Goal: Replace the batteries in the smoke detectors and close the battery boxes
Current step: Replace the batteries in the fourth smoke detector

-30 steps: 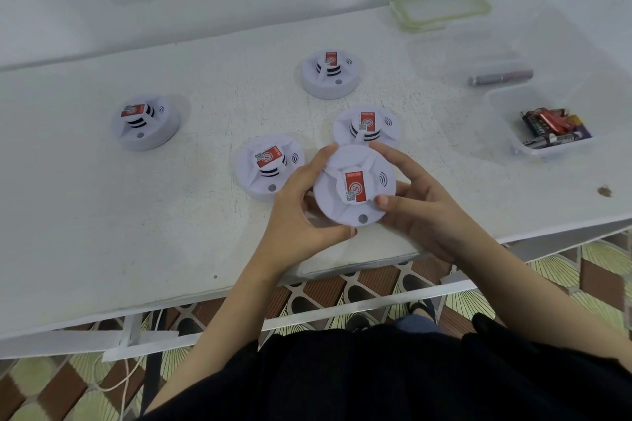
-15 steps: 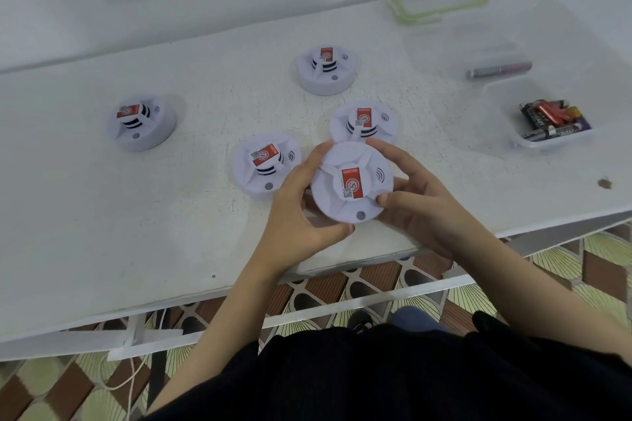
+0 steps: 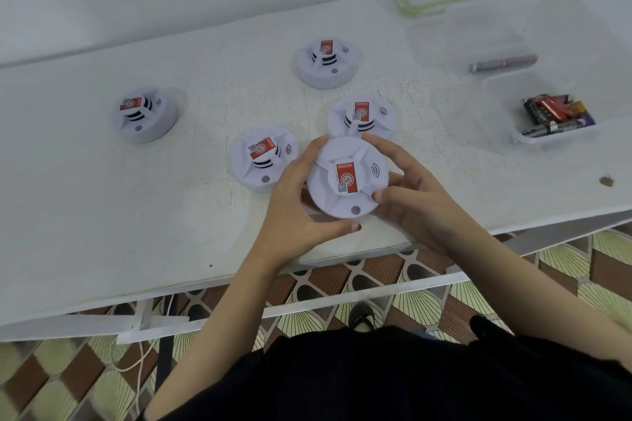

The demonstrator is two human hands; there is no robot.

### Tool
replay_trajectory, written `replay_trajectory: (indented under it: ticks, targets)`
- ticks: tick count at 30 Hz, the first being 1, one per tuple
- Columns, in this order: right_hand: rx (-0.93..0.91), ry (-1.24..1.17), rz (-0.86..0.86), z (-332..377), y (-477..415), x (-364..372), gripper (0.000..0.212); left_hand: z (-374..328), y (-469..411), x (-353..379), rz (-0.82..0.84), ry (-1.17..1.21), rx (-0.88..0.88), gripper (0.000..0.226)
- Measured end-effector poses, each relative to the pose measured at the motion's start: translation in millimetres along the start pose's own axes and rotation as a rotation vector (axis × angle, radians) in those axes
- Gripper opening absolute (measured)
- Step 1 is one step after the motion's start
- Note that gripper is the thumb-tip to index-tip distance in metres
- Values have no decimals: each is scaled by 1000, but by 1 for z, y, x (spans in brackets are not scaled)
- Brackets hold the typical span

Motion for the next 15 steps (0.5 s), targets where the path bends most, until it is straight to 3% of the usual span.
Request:
replay_trajectory:
  ticks: [15]
  targets:
    - [30,48,-28,1,0,0,68,-4,3,4,-103,-96,29,102]
Point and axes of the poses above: each hand's wrist, its own y-axis away from the middle knuckle, its own x-axis out of the palm, z = x × y, the point moved 5 cm from there along -y, towards the middle knuckle, and after that the axes turned 3 degrees about -x, right-handed, at the moved point
